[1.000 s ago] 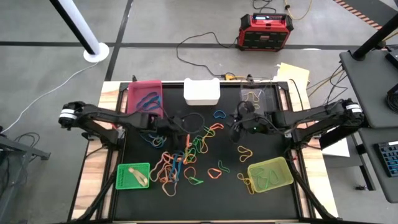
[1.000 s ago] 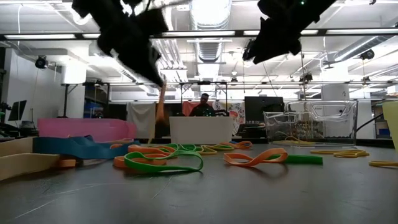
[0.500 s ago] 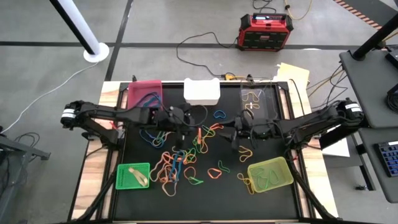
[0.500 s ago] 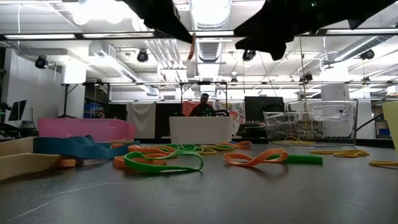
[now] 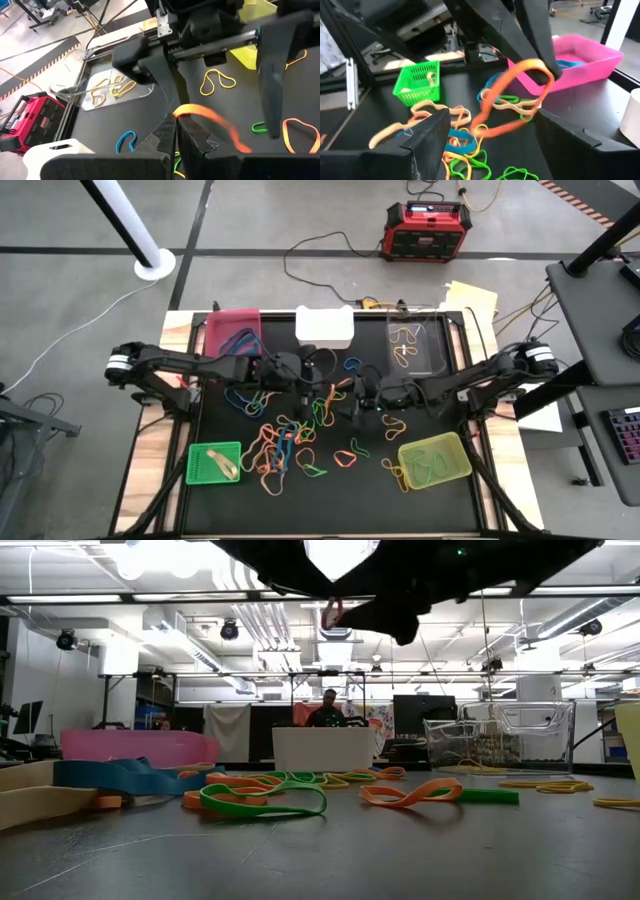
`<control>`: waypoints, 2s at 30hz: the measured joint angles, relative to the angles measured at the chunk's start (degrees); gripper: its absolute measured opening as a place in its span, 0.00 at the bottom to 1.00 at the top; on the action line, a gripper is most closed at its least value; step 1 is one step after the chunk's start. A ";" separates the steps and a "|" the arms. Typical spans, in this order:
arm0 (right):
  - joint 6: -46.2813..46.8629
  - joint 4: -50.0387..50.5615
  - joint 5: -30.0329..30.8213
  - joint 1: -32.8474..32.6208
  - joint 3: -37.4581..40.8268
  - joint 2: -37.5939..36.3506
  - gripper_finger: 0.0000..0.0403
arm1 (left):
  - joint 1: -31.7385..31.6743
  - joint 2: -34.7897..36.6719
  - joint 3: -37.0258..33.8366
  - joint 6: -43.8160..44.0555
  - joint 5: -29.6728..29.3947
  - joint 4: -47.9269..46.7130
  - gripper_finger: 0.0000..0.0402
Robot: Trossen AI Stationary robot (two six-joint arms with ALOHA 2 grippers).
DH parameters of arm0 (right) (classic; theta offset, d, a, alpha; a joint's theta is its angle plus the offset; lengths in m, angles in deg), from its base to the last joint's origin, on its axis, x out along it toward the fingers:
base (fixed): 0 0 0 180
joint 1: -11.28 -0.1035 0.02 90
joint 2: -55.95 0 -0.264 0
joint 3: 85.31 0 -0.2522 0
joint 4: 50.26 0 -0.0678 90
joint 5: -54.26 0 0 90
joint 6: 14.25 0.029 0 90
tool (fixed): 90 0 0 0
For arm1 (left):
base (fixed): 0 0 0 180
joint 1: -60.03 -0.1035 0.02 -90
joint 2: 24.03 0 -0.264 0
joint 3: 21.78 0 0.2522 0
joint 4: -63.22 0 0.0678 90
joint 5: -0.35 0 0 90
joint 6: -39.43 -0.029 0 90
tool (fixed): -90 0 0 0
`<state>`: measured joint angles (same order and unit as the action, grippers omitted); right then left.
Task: Sort rubber bands into baskets
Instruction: Put the orange rubber band into the white bin
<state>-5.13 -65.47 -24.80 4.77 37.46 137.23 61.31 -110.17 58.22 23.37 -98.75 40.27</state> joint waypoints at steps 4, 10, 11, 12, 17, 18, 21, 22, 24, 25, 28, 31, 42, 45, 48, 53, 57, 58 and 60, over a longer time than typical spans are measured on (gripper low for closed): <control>-0.24 0.29 0.09 0.10 -1.68 1.98 0.62 | 0.00 -0.11 0.00 0.00 0.00 -0.18 0.00; -0.19 0.54 0.68 0.27 -2.19 2.11 0.34 | 0.00 -0.25 -0.24 0.00 -0.86 -0.60 0.00; -0.20 0.65 1.01 0.27 -2.16 2.01 0.27 | 0.00 -0.25 -0.24 0.00 -0.87 -0.70 0.00; -0.21 0.45 1.07 0.28 -2.16 1.94 0.19 | 0.00 -0.25 -0.24 0.00 -0.88 -0.72 0.00; -1.26 0.78 1.09 0.29 -2.16 1.70 0.03 | 0.00 -0.25 -0.26 0.44 -0.90 -0.95 0.02; -1.25 0.86 1.10 0.30 -2.16 1.70 0.03 | 0.00 -0.25 -0.25 0.43 -0.90 -1.68 0.04; -0.87 2.29 1.07 0.84 -2.43 1.65 0.02 | -0.02 -0.18 -0.26 0.31 -1.00 -3.19 0.12; -0.53 3.68 1.09 1.18 -2.90 1.65 0.02 | -0.04 -0.08 -0.26 0.00 -1.40 -3.64 0.15; -0.17 8.02 2.12 2.22 -4.45 1.65 0.02 | -0.04 0.21 -0.26 -0.99 -3.91 -4.45 0.21; -0.21 10.95 3.65 2.86 -5.62 1.65 0.02 | -0.04 0.46 -0.26 -1.44 -5.91 -4.87 0.24; -1.95 22.82 8.19 5.86 -10.63 1.65 0.02 | -0.04 1.71 -0.26 -2.61 -13.40 -6.83 0.32; -4.93 32.68 11.84 10.75 -16.67 2.33 0.02 | -0.04 3.61 -0.26 -2.74 -18.46 -10.78 0.37; -7.17 36.85 3.47 32.32 -36.65 19.11 0.02 | 0.10 8.43 -0.30 9.61 -18.45 -21.94 0.41; -4.98 39.26 -2.33 35.08 -41.35 24.87 0.02 | 0.25 8.49 -0.39 12.91 -18.43 -25.21 0.41; -2.83 40.82 -6.73 36.11 -44.41 28.92 0.02 | 0.44 8.49 -0.80 14.08 -18.40 -25.92 0.41; -2.56 40.85 -6.96 36.31 -46.26 32.26 0.02 | 0.55 8.51 -1.16 14.16 -18.42 -26.00 0.41; -2.53 40.87 -6.98 36.29 -46.26 32.77 0.05 | 0.55 8.52 -1.16 14.31 -18.40 -25.81 0.41; -2.51 41.08 -6.98 36.29 -46.26 32.78 0.06 | 0.55 8.52 -1.16 14.43 -18.43 -25.79 0.41; -2.42 41.09 -6.98 36.29 -46.26 32.76 0.09 | 0.56 8.52 -1.18 14.63 -18.40 -25.77 0.41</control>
<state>-7.56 -24.38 -31.77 41.06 -8.80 169.99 61.88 -101.65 57.05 38.00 -117.15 14.50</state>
